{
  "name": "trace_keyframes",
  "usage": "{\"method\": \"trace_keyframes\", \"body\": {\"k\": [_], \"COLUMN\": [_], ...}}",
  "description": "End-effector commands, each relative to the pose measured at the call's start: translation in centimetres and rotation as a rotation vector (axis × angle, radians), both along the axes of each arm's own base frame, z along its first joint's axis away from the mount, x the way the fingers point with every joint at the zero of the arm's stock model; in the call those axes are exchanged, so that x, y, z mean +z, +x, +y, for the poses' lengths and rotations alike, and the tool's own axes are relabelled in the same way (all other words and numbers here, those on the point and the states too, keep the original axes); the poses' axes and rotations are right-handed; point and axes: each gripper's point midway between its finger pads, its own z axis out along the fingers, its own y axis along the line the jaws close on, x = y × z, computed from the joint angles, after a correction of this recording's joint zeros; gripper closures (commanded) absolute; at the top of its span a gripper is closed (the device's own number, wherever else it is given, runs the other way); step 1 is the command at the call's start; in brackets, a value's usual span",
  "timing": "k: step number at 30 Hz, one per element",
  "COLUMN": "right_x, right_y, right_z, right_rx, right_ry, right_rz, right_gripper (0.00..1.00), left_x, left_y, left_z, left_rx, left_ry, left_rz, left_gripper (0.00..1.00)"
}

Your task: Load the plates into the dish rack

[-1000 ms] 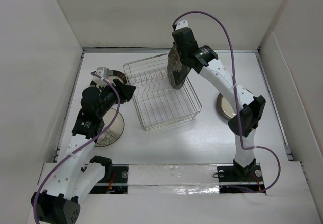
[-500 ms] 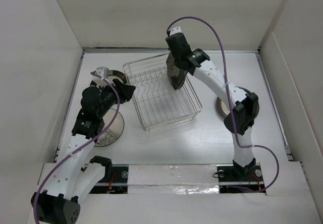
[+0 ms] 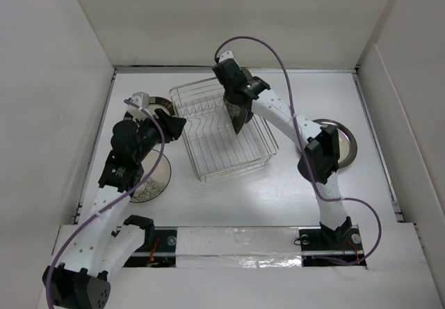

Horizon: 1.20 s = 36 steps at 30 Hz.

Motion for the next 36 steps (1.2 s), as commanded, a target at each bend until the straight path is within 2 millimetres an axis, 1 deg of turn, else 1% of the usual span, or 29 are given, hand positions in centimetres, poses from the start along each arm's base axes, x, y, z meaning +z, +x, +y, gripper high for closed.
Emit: {"method": "trace_keyframes", "body": {"k": [1, 2, 4, 5, 6, 7, 8, 10, 12, 13, 14, 15, 16, 17, 18, 19, 20, 21, 22, 23, 25, 26, 27, 28, 29, 30, 32, 33, 36], "right_x": [3.9, 3.5, 3.4, 3.5, 3.8, 4.3, 5.0, 6.2, 8.8, 9.3, 10.6, 11.5, 12.3, 13.9, 14.6, 15.3, 16.3, 16.7, 16.6, 17.3, 17.3, 17.3, 17.0, 16.9, 14.7, 15.6, 14.7, 12.9, 10.6], "right_y": [1.0, 1.1, 1.1, 1.1, 1.0, 1.0, 0.7, 0.4, 0.0, -0.5, -0.8, -2.2, -2.7, -3.4, -4.0, -5.6, -6.2, -7.1, -8.7, -9.4, -11.2, -12.8, -13.5, -14.3, -14.9, -16.1, -17.1, -17.7, -18.3], "right_z": [2.1, 2.0, 1.9, 1.9, 1.9, 2.1, 1.9, 1.8, 1.9, 1.9, 2.2, 2.5, 2.5, 3.1, 3.2, 2.7, 2.8, 3.1, 2.5, 2.2, 1.8, 1.0, 0.4, -0.1, -0.3, -1.5, -1.9, -2.5, -3.3], "right_rx": [-0.021, -0.026, -0.04, -0.043, -0.041, -0.038, -0.032, -0.024, -0.005, 0.01, 0.031, 0.087, 0.105, 0.136, 0.169, 0.199, 0.217, 0.257, 0.274, 0.286, 0.3, 0.303, 0.3, 0.309, 0.297, 0.299, 0.304, 0.298, 0.282], "right_ry": [0.102, 0.095, 0.097, 0.105, 0.118, 0.142, 0.154, 0.182, 0.26, 0.282, 0.331, 0.372, 0.401, 0.457, 0.489, 0.515, 0.583, 0.619, 0.656, 0.694, 0.746, 0.813, 0.847, 0.884, 0.928, 0.977, 1.031, 1.029, 1.012], "right_rz": [-0.15, -0.147, -0.152, -0.155, -0.158, -0.174, -0.182, -0.202, -0.253, -0.25, -0.277, -0.278, -0.297, -0.342, -0.353, -0.365, -0.391, -0.39, -0.387, -0.414, -0.436, -0.469, -0.48, -0.489, -0.465, -0.488, -0.481, -0.463, -0.436], "right_gripper": [1.0, 1.0, 0.9, 0.77, 0.69, 0.64, 0.54, 0.47, 0.4, 0.39, 0.33, 0.3, 0.27, 0.21, 0.19, 0.18, 0.15, 0.14, 0.14, 0.13, 0.14, 0.27, 0.45, 0.67, 0.89, 1.0, 1.0, 1.0, 1.0], "left_x": [3.2, 3.3, 2.9, 2.7, 3.0, 3.0, 3.2, 2.8, 2.4, 2.4, 2.3, 2.5, 2.5, 2.5, 2.0, 2.0, 1.8, 1.9, 2.1, 1.9, 2.1, 2.2, 2.4, 2.5, 2.4, 2.5, 2.5, 2.7, 2.2], "left_y": [-0.1, 0.0, 0.2, 0.2, 0.1, 0.0, 0.1, 0.4, 0.6, 0.6, 0.7, 0.9, 1.0, 1.3, 1.5, 1.6, 1.6, 1.7, 1.8, 1.9, 2.0, 2.1, 2.2, 2.2, 2.3, 2.6, 2.7, 2.7, 3.5], "left_z": [0.1, 0.2, 0.3, 0.2, 0.1, 0.2, 0.3, 0.7, 0.6, 0.7, 0.8, 1.2, 1.7, 2.4, 2.6, 2.5, 2.5, 2.8, 3.0, 3.3, 3.8, 3.9, 4.4, 4.6, 4.8, 5.6, 6.5, 6.9, 8.5], "left_rx": [0.004, 0.015, 0.021, 0.014, 0.011, 0.015, 0.024, 0.047, 0.049, 0.048, 0.059, 0.083, 0.101, 0.126, 0.129, 0.126, 0.13, 0.15, 0.167, 0.185, 0.22, 0.23, 0.259, 0.275, 0.294, 0.343, 0.381, 0.398, 0.455], "left_ry": [-0.016, -0.013, -0.007, -0.01, -0.014, -0.016, -0.015, -0.009, -0.003, -0.001, 0.0, 0.003, 0.004, 0.002, -0.001, -0.007, -0.009, -0.01, -0.024, -0.032, -0.046, -0.054, -0.059, -0.065, -0.083, -0.093, -0.112, -0.139, -0.178], "left_rz": [-0.093, -0.094, -0.079, -0.076, -0.084, -0.085, -0.09, -0.077, -0.062, -0.062, -0.063, -0.072, -0.073, -0.071, -0.056, -0.05, -0.045, -0.047, -0.049, -0.05, -0.055, -0.054, -0.064, -0.067, -0.06, -0.062, -0.06, -0.061, -0.05], "left_gripper": [0.57, 0.57, 0.57, 0.57, 0.57, 0.57, 0.57, 0.57, 0.57, 0.57, 0.57, 0.58, 0.58, 0.58, 0.58, 0.59, 0.61, 0.63, 0.65, 0.7, 0.74, 0.79, 0.82, 0.86, 0.99, 1.0, 1.0, 1.0, 0.98]}}
